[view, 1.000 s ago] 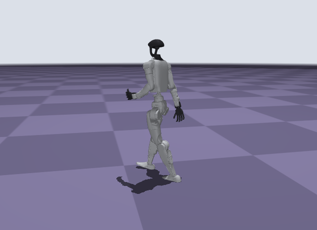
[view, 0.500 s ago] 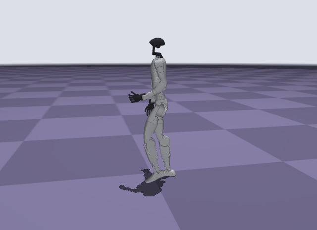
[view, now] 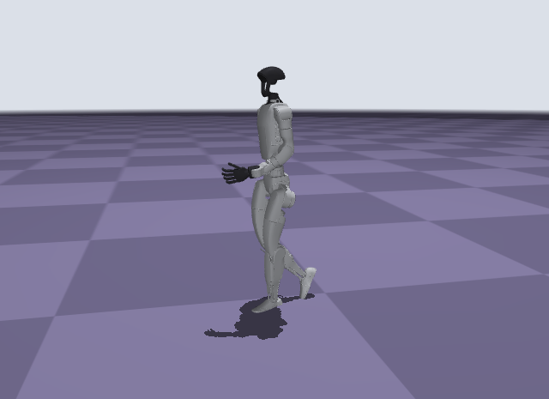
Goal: Walk run
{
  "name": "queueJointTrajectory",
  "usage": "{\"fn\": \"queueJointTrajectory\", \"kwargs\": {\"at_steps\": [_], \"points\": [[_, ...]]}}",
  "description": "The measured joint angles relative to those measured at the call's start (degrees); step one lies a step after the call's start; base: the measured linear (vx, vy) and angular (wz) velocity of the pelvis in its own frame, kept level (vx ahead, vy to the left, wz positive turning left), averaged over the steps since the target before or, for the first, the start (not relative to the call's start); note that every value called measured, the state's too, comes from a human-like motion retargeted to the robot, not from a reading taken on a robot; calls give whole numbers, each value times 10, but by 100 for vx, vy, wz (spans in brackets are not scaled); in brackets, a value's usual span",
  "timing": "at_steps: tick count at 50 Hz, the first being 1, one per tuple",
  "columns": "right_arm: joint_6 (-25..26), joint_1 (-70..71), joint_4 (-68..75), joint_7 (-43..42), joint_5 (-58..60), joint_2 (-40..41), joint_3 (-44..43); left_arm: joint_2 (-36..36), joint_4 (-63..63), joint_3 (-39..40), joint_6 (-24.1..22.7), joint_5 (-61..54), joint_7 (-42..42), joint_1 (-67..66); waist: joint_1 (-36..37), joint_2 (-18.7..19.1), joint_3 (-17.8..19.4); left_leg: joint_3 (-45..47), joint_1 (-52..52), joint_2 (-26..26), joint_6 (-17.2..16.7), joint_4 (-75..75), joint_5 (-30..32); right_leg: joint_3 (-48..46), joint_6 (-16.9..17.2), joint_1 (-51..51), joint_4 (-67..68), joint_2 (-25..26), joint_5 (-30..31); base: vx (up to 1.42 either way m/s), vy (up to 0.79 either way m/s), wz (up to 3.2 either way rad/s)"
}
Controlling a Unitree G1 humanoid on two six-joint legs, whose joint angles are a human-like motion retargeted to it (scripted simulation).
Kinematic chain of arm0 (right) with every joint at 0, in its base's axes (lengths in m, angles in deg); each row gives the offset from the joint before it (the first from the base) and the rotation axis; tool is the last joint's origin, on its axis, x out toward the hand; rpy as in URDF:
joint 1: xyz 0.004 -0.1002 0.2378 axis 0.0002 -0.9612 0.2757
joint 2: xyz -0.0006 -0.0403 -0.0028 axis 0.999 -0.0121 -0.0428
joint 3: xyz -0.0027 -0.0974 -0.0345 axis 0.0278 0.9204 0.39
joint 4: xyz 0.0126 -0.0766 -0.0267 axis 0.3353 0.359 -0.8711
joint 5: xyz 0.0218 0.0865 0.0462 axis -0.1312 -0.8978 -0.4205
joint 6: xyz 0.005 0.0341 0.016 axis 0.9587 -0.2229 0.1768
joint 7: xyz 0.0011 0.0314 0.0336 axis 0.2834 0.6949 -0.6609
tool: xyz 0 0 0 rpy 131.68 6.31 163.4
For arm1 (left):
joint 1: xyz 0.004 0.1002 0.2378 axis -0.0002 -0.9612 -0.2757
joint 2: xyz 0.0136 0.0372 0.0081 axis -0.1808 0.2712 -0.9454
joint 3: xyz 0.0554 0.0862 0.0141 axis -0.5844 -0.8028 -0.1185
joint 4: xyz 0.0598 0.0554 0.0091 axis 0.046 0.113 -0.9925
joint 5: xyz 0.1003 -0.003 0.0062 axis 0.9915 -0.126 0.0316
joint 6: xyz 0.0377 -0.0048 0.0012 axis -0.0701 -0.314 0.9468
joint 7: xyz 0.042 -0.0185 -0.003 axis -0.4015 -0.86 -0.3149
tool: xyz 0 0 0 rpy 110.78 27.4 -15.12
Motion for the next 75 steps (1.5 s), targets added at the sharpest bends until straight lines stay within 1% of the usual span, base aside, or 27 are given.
{"fn": "queueJointTrajectory", "kwargs": {"at_steps": [2,5,9,13,15,17,18,19,21,23,25,28,30,33,38,42,46,50,52,55,57,60,62,65,70,73,75], "points": [[-10,-23,6,12,-5,8,-3,-3,4,-11,-4,-2,4,16,-12,10,3,-25,25,-5,-4,-11,-4,6,-11,-32,-11,-13,-46,77,2,177],[-15,-51,12,32,-7,16,-1,-3,17,-23,-12,-5,3,28,-43,17,8,-92,54,-29,-3,-20,-7,-12,-48,-74,-79,-78,-107,72,-3,196],[-5,-67,12,58,4,20,-2,-1,27,-31,-14,-14,-9,37,-67,-4,20,-160,101,-74,-1,-20,-21,-22,-53,-98,-263,-166,-110,71,-14,168],[-1,-57,12,74,4,15,1,-11,27,-33,-17,-20,-11,39,-82,-17,37,-219,158,-93,-11,-20,-31,67,-68,-134,-412,-159,-138,68,-22,124],[1,-44,10,70,1,9,0,-14,23,-29,-20,-16,-13,37,-80,-18,43,-234,181,-92,-21,-18,-31,100,5,-142,-478,-145,-164,85,-30,57],[6,-31,3,59,-8,2,-3,-15,17,-25,-20,-13,-12,28,-75,-17,45,-239,202,-88,-35,-11,-21,40,7,-144,-476,-149,-168,91,-32,53],[12,-21,1,54,-16,-3,-6,-13,12,-24,-18,-13,-11,24,-80,-14,42,-247,207,-89,-43,-8,-6,78,-37,-144,-465,-136,-152,78,-16,92],[19,-12,-3,47,-23,-7,-13,-12,8,-25,-17,-14,-9,18,-84,-13,37,-254,212,-90,-54,-2,13,71,-56,-144,-447,-135,-150,78,-11,113],[28,0,-13,34,-41,-13,-34,-10,2,-31,-16,-16,-7,0,-104,-9,25,-276,220,-88,-88,24,69,28,-50,-136,-411,-149,-135,98,-22,175],[26,8,-26,20,-68,-15,-51,-5,-5,-32,-17,-14,-13,-19,-128,0,14,-287,214,-75,-134,77,163,50,-38,-121,-381,-154,-131,115,-37,197],[12,15,-33,14,-105,-17,-59,1,-15,-40,-16,-7,-17,-40,-124,7,3,-265,181,-58,-208,166,283,65,-58,-107,-357,-152,-154,100,-33,126],[14,49,-30,29,-159,-31,-48,6,-21,-60,-18,-2,-12,-55,-102,-9,-7,-173,89,-24,-274,356,385,-14,-104,-67,-352,-170,-186,88,-30,82],[30,81,-35,31,-164,-37,-45,13,-20,-57,-20,7,-25,-62,-92,-32,-13,-123,44,-15,-229,399,386,-16,-123,-42,-358,-177,-201,70,-27,89],[33,125,-63,17,-131,-37,-45,25,-18,-48,-23,19,-33,-73,-76,-49,-5,-84,-33,-14,-149,430,271,-45,-131,2,-375,-177,-209,80,-29,66],[4,165,-153,11,-95,-46,-3,23,-6,-46,-26,13,-31,-79,5,-80,5,-5,-148,0,-88,338,151,-51,-139,64,-413,-154,-220,72,-25,-1],[-14,189,-205,-15,-64,-58,6,18,2,-35,-27,18,-38,-73,33,-75,11,47,-188,19,-42,137,125,-98,-138,114,-429,-119,-240,80,-20,60],[-21,201,-212,-30,-47,-63,3,20,0,-25,-25,13,-14,-72,26,-78,5,124,-180,-25,-38,-46,54,-146,-126,154,-429,-99,-235,90,-14,87],[-20,190,-183,-20,-61,-51,10,30,-9,-6,-17,2,4,-78,50,-102,-8,173,-147,-25,14,-41,66,-139,-79,186,-392,-107,-153,104,-13,-9],[-22,171,-162,-6,-53,-41,8,31,-10,0,-17,-3,6,-86,67,-103,-17,160,-142,-11,14,-16,100,-135,-48,195,-353,-109,-50,126,-11,-50],[-21,137,-131,7,-23,-19,8,21,-14,13,-11,-16,4,-74,54,-81,-10,-3,-165,2,14,73,49,-92,-42,165,-237,-71,122,110,-9,66],[-18,108,-98,3,-14,-15,6,12,-17,5,-9,-15,6,-63,39,-78,7,18,-112,-7,14,101,10,-93,-52,109,-44,-87,124,112,1,152],[-10,68,-59,21,8,-6,0,1,-17,-3,-11,-9,16,-37,39,-22,5,-1,-48,22,14,57,4,-41,-58,50,-25,-6,74,83,14,116],[-11,35,-42,32,18,-3,-6,5,-16,-7,-10,-11,20,-20,31,-11,7,-30,-21,2,14,40,3,-15,-61,4,-12,-9,4,82,12,162],[-31,-13,-10,34,18,4,-16,5,-3,-26,-14,-21,25,-8,-19,13,8,-94,32,-19,14,0,5,-36,-74,-54,-57,-58,-87,87,-2,259],[-13,-84,12,83,29,17,-21,-5,18,-33,-15,-36,2,7,-73,-1,13,-211,96,-70,14,-11,-19,-67,-57,-100,-281,-176,-104,81,-26,218],[2,-106,12,109,35,21,-20,-17,22,-30,-19,-38,-4,11,-87,-19,27,-262,149,-94,14,-10,-36,12,-63,-133,-390,-190,-150,79,-29,141],[10,-109,12,121,37,16,-16,-22,20,-22,-23,-32,0,7,-73,-25,34,-267,184,-101,14,-15,-38,93,-10,-144,-459,-180,-183,94,-35,29]]}}
